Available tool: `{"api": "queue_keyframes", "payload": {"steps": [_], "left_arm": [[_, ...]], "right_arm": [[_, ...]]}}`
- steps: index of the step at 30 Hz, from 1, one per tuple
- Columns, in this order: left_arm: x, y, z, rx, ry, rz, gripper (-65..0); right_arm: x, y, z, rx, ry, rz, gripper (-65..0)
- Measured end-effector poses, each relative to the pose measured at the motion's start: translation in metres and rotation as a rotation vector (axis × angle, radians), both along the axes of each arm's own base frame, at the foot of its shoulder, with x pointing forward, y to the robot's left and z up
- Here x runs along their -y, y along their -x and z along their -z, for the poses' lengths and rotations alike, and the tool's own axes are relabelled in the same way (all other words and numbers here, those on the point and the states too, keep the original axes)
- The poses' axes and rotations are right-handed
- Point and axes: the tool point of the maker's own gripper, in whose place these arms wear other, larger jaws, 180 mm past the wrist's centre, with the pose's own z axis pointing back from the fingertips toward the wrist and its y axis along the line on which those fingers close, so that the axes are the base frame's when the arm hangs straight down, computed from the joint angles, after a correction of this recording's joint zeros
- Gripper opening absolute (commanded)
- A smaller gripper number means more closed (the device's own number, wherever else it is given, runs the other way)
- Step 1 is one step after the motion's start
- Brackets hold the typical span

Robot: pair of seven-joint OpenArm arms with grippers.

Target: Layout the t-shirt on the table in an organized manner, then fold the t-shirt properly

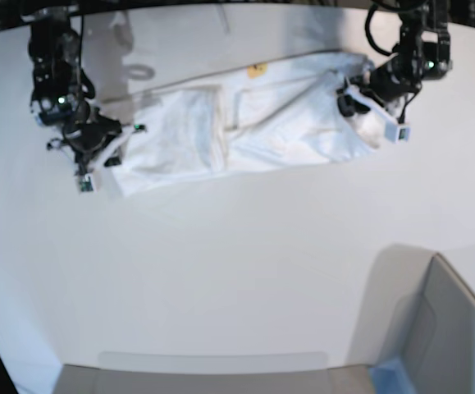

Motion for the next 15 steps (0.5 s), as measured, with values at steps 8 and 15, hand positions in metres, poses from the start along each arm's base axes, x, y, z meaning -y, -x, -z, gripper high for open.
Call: {"api": "queue_keyframes", "payload": {"steps": [8,15], "left_arm": [[0.003,-0.001,-0.007,0.007,-0.005,0.008,-42.7],[0.007,-0.008,-0.022,0.058,-0.021,0.03,-42.7]], "right_arm": [[0.002,-0.001,-0.001,0.003,0.009,0.0,-58.6],[0.002,-0.001,-0.001,0.004,0.01,0.001,-58.6]]}}
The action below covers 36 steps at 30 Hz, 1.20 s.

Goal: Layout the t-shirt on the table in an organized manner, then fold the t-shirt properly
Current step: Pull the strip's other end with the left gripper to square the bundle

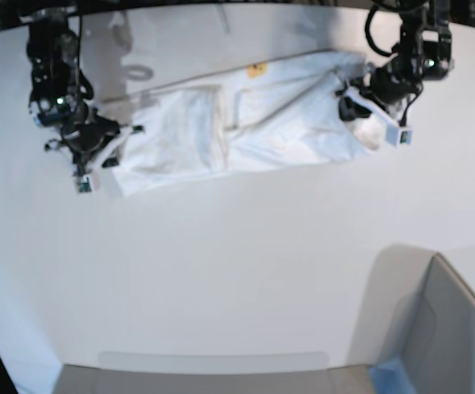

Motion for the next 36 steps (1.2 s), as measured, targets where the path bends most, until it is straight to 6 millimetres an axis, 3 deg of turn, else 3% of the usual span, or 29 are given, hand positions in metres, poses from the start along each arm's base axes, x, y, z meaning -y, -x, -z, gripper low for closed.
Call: {"api": "queue_keyframes", "payload": {"steps": [4,11,19,23,27,36], "left_arm": [[-0.002,0.001,0.001,-0.006,-0.003,-0.005,-42.7],[-0.041,-0.006,-0.01,0.032,-0.057,-0.102,-42.7],[-0.021,0.002,0.003,-0.007,-0.085,-0.023,-42.7],[-0.033,0.009,0.02,-0.056,-0.103,-0.052,-42.7],[-0.041,0.006,0.024,-0.046,-0.109,-0.071,-42.7],[-0.037,0.008,0.029,-0.052,-0.102,-0.063,-42.7]], "right_arm": [[0.0,0.0,0.0,0.001,0.0,0.0,-58.6],[0.0,0.0,0.0,0.001,-0.001,0.0,-58.6],[0.0,0.0,0.0,0.0,0.0,0.0,-58.6],[0.0,0.0,0.0,-0.001,0.0,0.0,-58.6],[0.0,0.001,0.001,-0.003,0.001,0.0,-58.6],[0.003,0.002,0.001,-0.005,0.008,-0.001,-58.6]]}}
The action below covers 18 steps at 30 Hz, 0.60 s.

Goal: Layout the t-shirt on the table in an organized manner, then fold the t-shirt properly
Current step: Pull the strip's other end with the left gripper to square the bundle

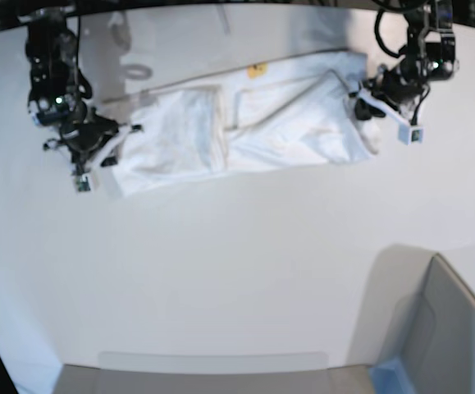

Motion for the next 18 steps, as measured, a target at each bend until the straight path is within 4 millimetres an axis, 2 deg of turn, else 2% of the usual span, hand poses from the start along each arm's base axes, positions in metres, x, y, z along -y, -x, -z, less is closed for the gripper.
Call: {"api": "queue_keyframes", "payload": {"steps": [5,9,12,14,18], "left_arm": [[0.024,-0.001,0.012,-0.001,0.017,0.057,-44.4],[0.044,-0.001,0.014,0.022,0.041,0.103,-53.0],[0.044,0.0,0.016,0.015,0.047,0.1,-63.7],[0.044,0.001,0.019,0.006,0.064,0.096,-65.0],[0.042,-0.011,0.025,0.005,0.104,0.08,-65.0]], "right_arm": [[0.0,-0.001,-0.001,0.002,0.0,0.0,-58.6],[0.0,-0.002,-0.002,0.007,0.0,0.0,-58.6],[0.0,-0.002,-0.001,0.005,0.0,0.0,-58.6],[0.0,-0.002,-0.002,0.005,0.0,0.0,-58.6],[0.0,-0.002,-0.001,0.004,0.0,0.0,-58.5]]}}
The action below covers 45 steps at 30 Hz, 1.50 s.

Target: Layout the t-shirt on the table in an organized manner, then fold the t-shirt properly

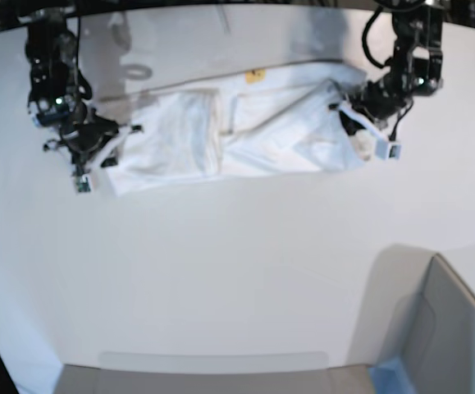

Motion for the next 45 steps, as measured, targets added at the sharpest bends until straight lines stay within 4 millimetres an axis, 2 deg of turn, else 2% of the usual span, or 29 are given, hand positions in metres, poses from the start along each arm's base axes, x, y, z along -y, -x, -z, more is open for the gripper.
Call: {"api": "queue_keyframes", "payload": {"steps": [2,6,9,12,15,19,22,25,28,31,34,38,40,43,45], "left_arm": [[-0.002,-0.003,-0.001,0.001,-0.004,-0.004,-65.0],[-0.03,-0.008,-0.007,0.014,-0.008,-0.09,-65.0],[-0.054,-0.008,-0.012,0.04,-0.058,-0.058,-65.0],[-0.068,-0.005,-0.018,0.07,-0.083,0.004,-65.0],[-0.076,-0.004,-0.022,0.09,-0.098,0.022,-65.0],[-0.078,-0.001,-0.023,0.081,-0.1,0.052,-65.0],[-0.087,0.001,-0.027,0.086,-0.11,0.057,-65.0],[-0.108,0.005,-0.031,0.082,-0.138,0.017,-65.0],[-0.119,0.006,-0.033,0.081,-0.163,-0.004,-65.0],[-0.118,0.007,-0.033,0.06,-0.158,0.008,-65.0],[-0.118,-0.004,-0.038,0.073,-0.163,0.011,-65.0],[-0.117,-0.002,-0.042,0.045,-0.178,0.039,-65.0],[-0.115,-0.007,-0.057,0.067,-0.214,0.074,-65.0],[-0.107,-0.023,-0.082,0.141,-0.237,0.11,-65.0],[-0.104,-0.023,-0.086,0.139,-0.243,0.129,-65.0]], "right_arm": [[0.0,0.0,0.0,0.0,0.0,0.0,-58.5],[-0.004,-0.001,-0.004,0.011,-0.012,-0.004,-58.5],[-0.009,-0.003,-0.015,0.046,-0.017,-0.019,-58.5],[-0.023,-0.006,-0.03,0.091,-0.056,-0.032,-58.5],[-0.028,-0.007,-0.042,0.125,-0.061,-0.044,-58.5],[-0.028,-0.008,-0.043,0.129,-0.058,-0.044,-58.5],[-0.016,-0.011,-0.047,0.143,-0.059,-0.005,-58.5],[0.012,-0.016,-0.055,0.178,-0.053,0.104,-58.5],[0.033,-0.017,-0.061,0.197,-0.05,0.169,-58.5],[0.041,-0.014,-0.046,0.154,-0.04,0.178,-58.5],[0.048,-0.004,-0.025,0.083,-0.028,0.192,-58.5],[0.049,-0.002,-0.019,0.067,-0.033,0.195,-58.5],[0.038,-0.001,-0.015,0.054,-0.02,0.15,-58.5],[0.007,0.003,-0.007,0.03,-0.044,0.023,-58.5],[-0.006,0.006,-0.003,0.017,-0.043,-0.02,-58.5]]}}
